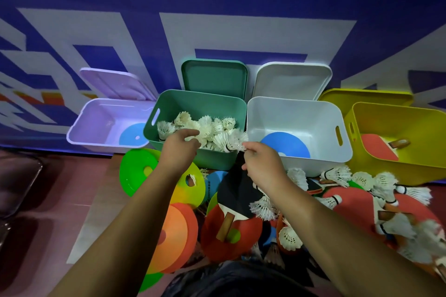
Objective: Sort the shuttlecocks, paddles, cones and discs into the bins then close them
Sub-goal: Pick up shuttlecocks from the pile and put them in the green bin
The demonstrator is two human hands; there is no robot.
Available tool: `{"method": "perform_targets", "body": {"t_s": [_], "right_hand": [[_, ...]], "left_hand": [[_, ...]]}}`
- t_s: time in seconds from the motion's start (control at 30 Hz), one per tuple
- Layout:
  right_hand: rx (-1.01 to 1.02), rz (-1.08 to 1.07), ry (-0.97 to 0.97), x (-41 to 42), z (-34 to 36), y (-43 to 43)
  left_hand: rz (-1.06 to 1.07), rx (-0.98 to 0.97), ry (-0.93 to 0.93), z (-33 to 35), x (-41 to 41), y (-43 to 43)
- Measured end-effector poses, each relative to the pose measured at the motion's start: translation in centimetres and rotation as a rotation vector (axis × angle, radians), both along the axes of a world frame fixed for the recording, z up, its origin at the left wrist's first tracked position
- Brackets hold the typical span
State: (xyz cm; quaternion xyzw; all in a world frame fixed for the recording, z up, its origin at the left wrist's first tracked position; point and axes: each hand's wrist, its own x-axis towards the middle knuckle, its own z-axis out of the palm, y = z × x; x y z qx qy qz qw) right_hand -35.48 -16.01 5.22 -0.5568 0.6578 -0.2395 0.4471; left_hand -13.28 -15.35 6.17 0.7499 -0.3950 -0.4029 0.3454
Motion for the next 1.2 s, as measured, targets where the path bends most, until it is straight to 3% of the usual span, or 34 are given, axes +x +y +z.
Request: {"method": "perform_targets", "body": {"t_s": [0.27,0.43,0.57,0.67,0.9,1.2], "right_hand": [[0.011,-0.101,-0.047,1.9,0.9,-3.1],[-0.02,-0.022,0.006,4.8,2.0,-5.0],[0.084,0.212,0.2,6.3,0.5,-5.3],[0.124,0.254,0.276,6.3,-0.7,-4.9],[0.093,0.168,0.191,4.2,-1.0,-3.9],[0.128,0.019,0.041,-0.3,-2.1,-0.3]], "left_hand": [[-0.004,0.081,0.085,-2.1,1.5,1.6],[-0.011,0.059,0.081,-2.8,3.1,2.3],[-0.013,0.06,0.085,-3.1,4.0,2.5],[-0.026,0.07,0.084,-3.2,4.2,2.6],[-0.098,0.127,0.091,-3.8,3.2,1.9],[-0.358,0.388,0.028,-7.6,-3.0,2.1]]}}
